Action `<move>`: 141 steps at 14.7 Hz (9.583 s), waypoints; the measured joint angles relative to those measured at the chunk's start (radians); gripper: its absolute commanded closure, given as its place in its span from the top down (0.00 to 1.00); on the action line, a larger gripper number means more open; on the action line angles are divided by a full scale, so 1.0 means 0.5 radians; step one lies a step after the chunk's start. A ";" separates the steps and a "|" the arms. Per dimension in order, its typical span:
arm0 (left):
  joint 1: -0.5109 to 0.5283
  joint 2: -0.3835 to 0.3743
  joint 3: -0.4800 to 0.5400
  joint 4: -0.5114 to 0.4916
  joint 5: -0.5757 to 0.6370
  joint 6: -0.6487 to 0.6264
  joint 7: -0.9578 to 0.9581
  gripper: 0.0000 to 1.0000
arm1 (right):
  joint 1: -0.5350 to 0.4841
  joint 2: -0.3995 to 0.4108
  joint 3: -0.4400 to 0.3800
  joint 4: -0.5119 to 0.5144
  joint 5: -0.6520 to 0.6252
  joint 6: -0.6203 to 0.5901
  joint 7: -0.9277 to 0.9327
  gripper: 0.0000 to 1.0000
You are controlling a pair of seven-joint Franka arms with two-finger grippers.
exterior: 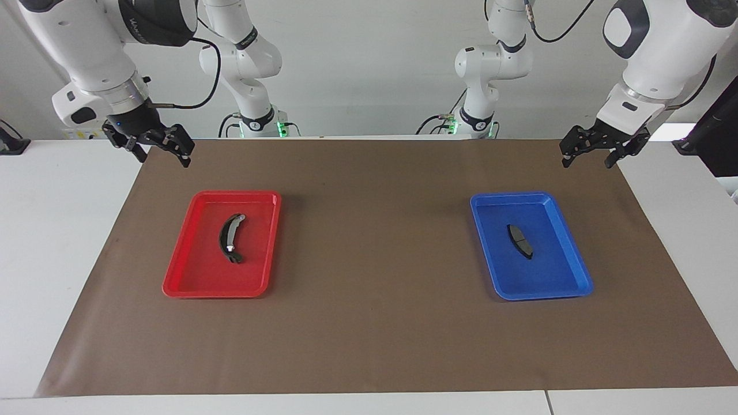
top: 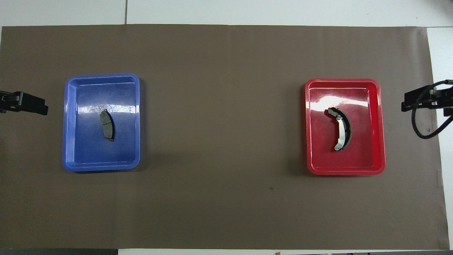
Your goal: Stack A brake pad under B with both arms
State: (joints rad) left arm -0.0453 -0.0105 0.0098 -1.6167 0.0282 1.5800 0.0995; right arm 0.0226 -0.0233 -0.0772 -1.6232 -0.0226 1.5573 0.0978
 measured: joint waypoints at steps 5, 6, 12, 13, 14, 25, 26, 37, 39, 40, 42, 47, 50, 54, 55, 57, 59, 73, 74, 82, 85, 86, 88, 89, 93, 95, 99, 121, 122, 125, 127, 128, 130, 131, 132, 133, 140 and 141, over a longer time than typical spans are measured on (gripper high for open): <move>0.000 0.000 0.000 0.000 0.000 0.000 0.000 0.99 | 0.004 0.000 0.000 0.000 0.000 0.000 0.000 1.00; 0.000 0.000 0.000 0.000 0.000 0.000 0.000 0.99 | 0.004 0.000 0.000 0.000 0.000 0.000 0.000 1.00; 0.000 -0.005 0.000 -0.033 0.000 0.069 0.000 0.99 | 0.005 0.000 0.000 0.000 0.000 0.003 0.000 1.00; 0.000 -0.018 0.000 -0.087 0.000 0.169 0.000 0.99 | 0.005 0.000 0.000 0.000 0.000 0.003 0.000 1.00; 0.000 -0.038 0.000 -0.173 0.000 0.286 0.000 0.99 | 0.007 0.000 0.000 0.000 0.000 0.003 0.000 1.00; -0.005 0.253 -0.010 -1.022 -0.006 1.558 -0.283 0.96 | 0.014 0.000 0.000 -0.012 0.000 0.013 0.000 1.00; -0.005 0.316 -0.010 -1.039 -0.006 1.646 -0.337 0.96 | 0.014 -0.004 0.000 -0.039 0.000 0.058 0.000 1.00; -0.065 0.414 -0.019 -1.180 -0.007 1.731 -0.525 0.15 | 0.024 0.013 0.001 -0.972 0.126 1.182 -0.269 1.00; -0.066 0.399 -0.019 -1.180 -0.008 1.731 -0.530 0.07 | 0.025 0.088 0.001 -1.121 0.139 1.462 -0.369 1.00; -0.066 0.383 -0.019 -1.180 -0.008 1.724 -0.532 0.07 | 0.025 0.121 0.001 -1.182 0.143 1.560 -0.398 1.00; -0.069 0.324 -0.019 -1.177 -0.009 1.657 -0.534 0.07 | 0.025 0.168 0.001 -1.242 0.146 1.637 -0.415 0.99; -0.203 0.136 -0.024 -0.955 -0.010 1.261 -0.535 0.02 | 0.030 0.244 0.025 -1.326 0.199 1.787 -0.427 0.99; -0.481 0.168 -0.033 -0.850 -0.013 1.247 -0.669 0.02 | 0.030 0.321 0.033 -1.348 0.202 1.879 -0.439 0.95; -0.926 0.455 -0.043 -0.564 -0.013 1.252 -1.061 0.03 | 0.030 0.335 0.033 -1.348 0.202 1.883 -0.442 0.57; -1.012 0.556 -0.043 -0.471 -0.012 1.253 -1.149 0.04 | 0.030 0.335 0.033 -1.348 0.202 1.883 -0.442 0.32; -1.151 0.772 -0.042 -0.262 -0.010 1.260 -1.272 0.05 | 0.030 0.335 0.033 -1.348 0.202 1.882 -0.443 0.06; -1.243 0.954 -0.042 -0.103 -0.010 1.261 -1.302 0.06 | 0.030 0.335 0.034 -1.346 0.203 1.882 -0.443 0.00; -1.036 0.583 0.009 -0.301 -0.003 0.997 -1.254 0.99 | 0.037 0.339 0.193 -0.969 0.257 1.474 -0.148 0.00; -0.937 0.460 0.012 -0.360 -0.002 0.905 -1.182 0.99 | 0.059 0.342 0.230 -0.920 0.256 1.441 -0.057 0.00; -0.277 0.029 0.027 -0.412 -0.003 0.473 -0.462 0.99 | 0.625 0.693 0.271 -0.317 0.234 1.209 0.738 0.00; -0.109 -0.008 0.027 -0.269 -0.004 0.235 -0.272 0.99 | 0.762 0.910 0.269 -0.099 0.230 1.209 0.929 0.00; -0.073 -0.010 0.027 -0.212 -0.004 0.168 -0.219 0.99 | 0.804 0.957 0.269 -0.059 0.228 1.210 0.978 0.00; -0.024 -0.011 0.027 -0.099 -0.005 0.055 -0.164 0.99 | 0.882 1.014 0.269 -0.021 0.195 1.212 1.060 0.00; -0.011 -0.011 0.027 -0.053 -0.005 0.017 -0.156 0.99 | 0.908 1.028 0.268 -0.014 0.172 1.215 1.087 0.00; 0.012 -0.011 0.027 0.040 -0.005 -0.062 -0.154 0.99 | 0.952 1.060 0.268 -0.021 0.151 1.252 1.094 0.00; 0.013 -0.010 0.027 0.045 -0.005 -0.069 -0.154 0.99 | 0.966 1.075 0.268 -0.037 0.131 1.271 1.094 0.00; 0.011 -0.010 0.016 0.045 -0.006 -0.084 -0.154 0.99 | 0.978 1.088 0.268 -0.076 0.123 1.371 1.094 0.00; 0.023 -0.010 0.021 0.045 -0.006 -0.085 -0.154 0.99 | 1.015 1.088 0.268 -0.173 0.123 1.524 1.094 0.01; 0.023 -0.010 0.021 0.045 -0.006 -0.085 -0.154 0.99 | 1.015 1.088 0.268 -0.177 0.123 1.530 1.094 0.05; 0.023 -0.010 0.021 0.045 -0.006 -0.085 -0.154 0.99 | 1.015 1.087 0.268 -0.180 0.123 1.535 1.094 0.99; 0.023 -0.010 0.021 0.045 -0.006 -0.085 -0.154 0.99 | 1.015 1.085 0.268 -0.181 0.123 1.536 1.096 0.99; 0.023 -0.010 0.021 0.045 -0.006 -0.085 -0.154 0.99 | 1.015 1.082 0.268 -0.181 0.123 1.536 1.097 0.99; 0.023 -0.010 0.021 0.045 -0.006 -0.085 -0.154 0.99 | 1.016 1.077 0.268 -0.180 0.123 1.536 1.099 0.99; 0.023 -0.010 0.021 0.045 -0.006 -0.085 -0.154 0.99 | 1.016 1.072 0.268 -0.175 0.123 1.531 1.099 0.99; 0.023 -0.010 0.021 0.045 -0.006 -0.085 -0.154 0.99 | 1.016 1.065 0.266 -0.169 0.121 1.520 1.100 0.99; 0.023 -0.010 0.021 0.045 -0.006 -0.085 -0.154 0.99 | 1.015 1.056 0.260 -0.161 0.105 1.514 1.103 0.99; 0.023 -0.010 0.021 0.045 -0.006 -0.085 -0.154 0.99 | 0.680 0.729 0.219 -0.143 -0.107 1.283 1.038 0.99; 0.023 -0.010 0.021 0.045 -0.006 -0.085 -0.154 0.99 | 0.604 0.674 0.218 -0.143 -0.108 1.220 0.965 0.99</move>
State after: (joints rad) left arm -0.0336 -0.0157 0.0203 -1.5944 0.0251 1.5374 0.0225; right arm 0.3244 0.3136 0.0319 -1.6946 -0.0764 2.1670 0.5801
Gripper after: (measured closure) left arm 0.004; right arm 0.004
